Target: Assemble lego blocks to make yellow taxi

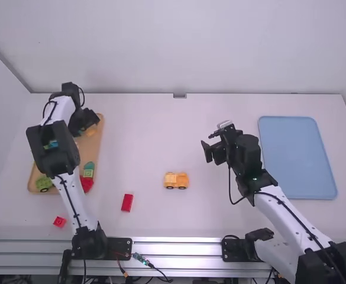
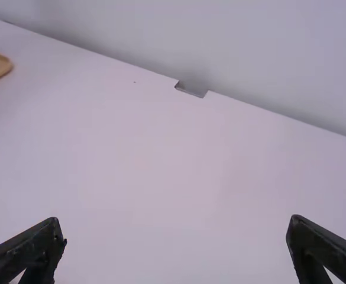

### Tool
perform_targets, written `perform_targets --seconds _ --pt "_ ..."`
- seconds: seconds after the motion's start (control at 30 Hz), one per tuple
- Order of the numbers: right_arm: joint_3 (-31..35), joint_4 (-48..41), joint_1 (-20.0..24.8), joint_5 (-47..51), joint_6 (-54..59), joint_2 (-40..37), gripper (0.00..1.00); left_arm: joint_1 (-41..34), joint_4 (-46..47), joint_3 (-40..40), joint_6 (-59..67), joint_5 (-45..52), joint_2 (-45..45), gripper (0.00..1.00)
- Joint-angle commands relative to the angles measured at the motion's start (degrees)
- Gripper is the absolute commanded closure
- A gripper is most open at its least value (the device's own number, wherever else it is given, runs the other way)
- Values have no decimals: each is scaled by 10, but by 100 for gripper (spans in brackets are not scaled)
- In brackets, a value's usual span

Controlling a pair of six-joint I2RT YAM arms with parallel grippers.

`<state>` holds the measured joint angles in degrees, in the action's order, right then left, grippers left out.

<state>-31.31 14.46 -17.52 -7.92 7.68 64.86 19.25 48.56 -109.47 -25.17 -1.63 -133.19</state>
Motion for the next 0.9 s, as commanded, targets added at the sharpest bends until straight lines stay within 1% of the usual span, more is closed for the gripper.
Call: perform_targets --seconds 0.0,0.07,0.17,0.23,0.4,0.5,0.6,0.73,0.77,0.83,0.87 --pt "2 2 -1 3 -2 2 1 7 -9 16 -5 -4 -7 19" --pt "2 3 -5 3 -2 2 1 6 -28 31 -2 7 -7 23" --pt "2 3 -4 3 -2 2 1 7 -52 44 19 49 -7 27" --pt "2 2 -4 3 -2 2 1 7 -61 48 25 66 -7 34" --pt "2 3 -4 3 -2 2 1 7 -55 48 25 66 -7 37" --pt "2 2 -5 3 3 2 1 7 -57 51 25 62 -7 45" --pt "2 0 -4 3 3 2 1 4 -67 61 17 40 -7 50" --pt "2 1 -4 3 2 2 1 6 -78 79 14 37 -7 50" --pt "2 0 -4 3 2 2 1 6 -80 81 14 36 -7 55" --pt "2 0 -5 3 3 2 1 6 -83 82 15 35 -7 59" --pt "2 0 -6 3 3 2 1 6 -84 82 14 35 -7 62"
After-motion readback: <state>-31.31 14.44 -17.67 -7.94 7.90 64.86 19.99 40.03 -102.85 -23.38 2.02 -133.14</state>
